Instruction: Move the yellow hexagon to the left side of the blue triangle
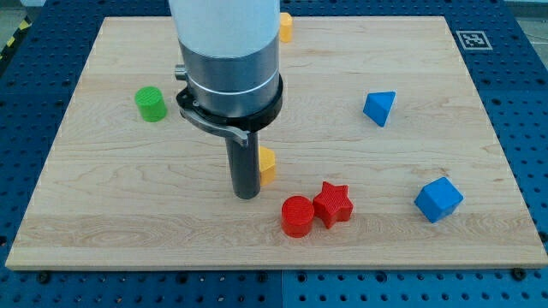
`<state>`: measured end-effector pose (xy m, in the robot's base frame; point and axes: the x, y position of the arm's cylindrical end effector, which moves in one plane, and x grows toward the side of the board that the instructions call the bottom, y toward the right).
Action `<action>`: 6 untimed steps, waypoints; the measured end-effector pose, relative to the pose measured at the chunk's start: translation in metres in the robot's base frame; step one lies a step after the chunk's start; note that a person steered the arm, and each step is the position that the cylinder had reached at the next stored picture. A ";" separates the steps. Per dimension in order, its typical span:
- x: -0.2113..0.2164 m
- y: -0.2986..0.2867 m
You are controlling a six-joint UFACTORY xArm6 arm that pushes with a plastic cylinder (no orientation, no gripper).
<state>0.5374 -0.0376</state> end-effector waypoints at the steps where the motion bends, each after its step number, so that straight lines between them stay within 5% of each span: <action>1: 0.000 0.002; 6: -0.062 0.008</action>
<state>0.4752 -0.0293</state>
